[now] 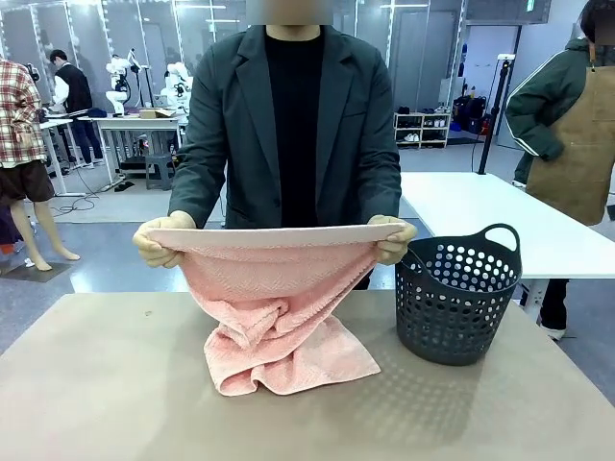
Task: Fold the towel.
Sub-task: Grab the top end of the 100 cm Hotel Towel extended by the human.
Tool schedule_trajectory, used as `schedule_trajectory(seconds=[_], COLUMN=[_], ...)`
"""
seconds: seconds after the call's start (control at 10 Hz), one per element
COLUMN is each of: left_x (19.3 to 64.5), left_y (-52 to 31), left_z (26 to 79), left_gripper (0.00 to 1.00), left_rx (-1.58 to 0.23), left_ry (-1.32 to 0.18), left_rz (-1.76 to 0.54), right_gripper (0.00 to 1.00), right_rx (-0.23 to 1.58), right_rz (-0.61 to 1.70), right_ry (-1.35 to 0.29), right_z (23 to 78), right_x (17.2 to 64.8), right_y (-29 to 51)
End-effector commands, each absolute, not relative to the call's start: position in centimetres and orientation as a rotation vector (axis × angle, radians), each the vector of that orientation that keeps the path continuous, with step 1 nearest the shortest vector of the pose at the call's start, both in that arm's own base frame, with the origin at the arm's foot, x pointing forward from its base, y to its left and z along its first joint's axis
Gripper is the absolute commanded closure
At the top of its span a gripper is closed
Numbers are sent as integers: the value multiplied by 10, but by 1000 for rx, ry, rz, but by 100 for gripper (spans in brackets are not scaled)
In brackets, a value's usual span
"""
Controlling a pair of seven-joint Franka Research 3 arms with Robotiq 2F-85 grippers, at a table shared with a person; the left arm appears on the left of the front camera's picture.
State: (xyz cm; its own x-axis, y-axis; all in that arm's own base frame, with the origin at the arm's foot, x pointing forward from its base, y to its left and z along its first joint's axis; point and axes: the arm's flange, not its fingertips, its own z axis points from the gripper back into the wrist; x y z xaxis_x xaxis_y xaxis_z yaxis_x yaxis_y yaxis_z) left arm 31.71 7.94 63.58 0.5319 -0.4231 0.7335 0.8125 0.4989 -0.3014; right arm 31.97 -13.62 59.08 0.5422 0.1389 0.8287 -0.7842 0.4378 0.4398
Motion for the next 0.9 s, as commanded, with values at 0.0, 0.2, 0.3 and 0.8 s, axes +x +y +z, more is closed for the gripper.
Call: schedule_trajectory(seconds=[0.0, 0.2, 0.3, 0.8], left_x=[319, 326, 328, 328], left_y=[55, 15, -2, -60], left_z=[644, 655, 658, 673], left_gripper=[0, 0, 0, 0], left_rx=[-563, -426, -374, -171], left_ry=[-641, -628, -656, -624], left_rz=[-954, -1083, -1140, -1272], right_gripper=[0, 0, 0, 0], right_rx=[796, 640, 574, 250], right_rz=[844, 991, 1046, 1204], right_ry=[-854, -868, -872, -799], right_z=[603, 626, 635, 667], right_x=[317, 324, 324, 328], right_y=[-101, -62, -42, 37])
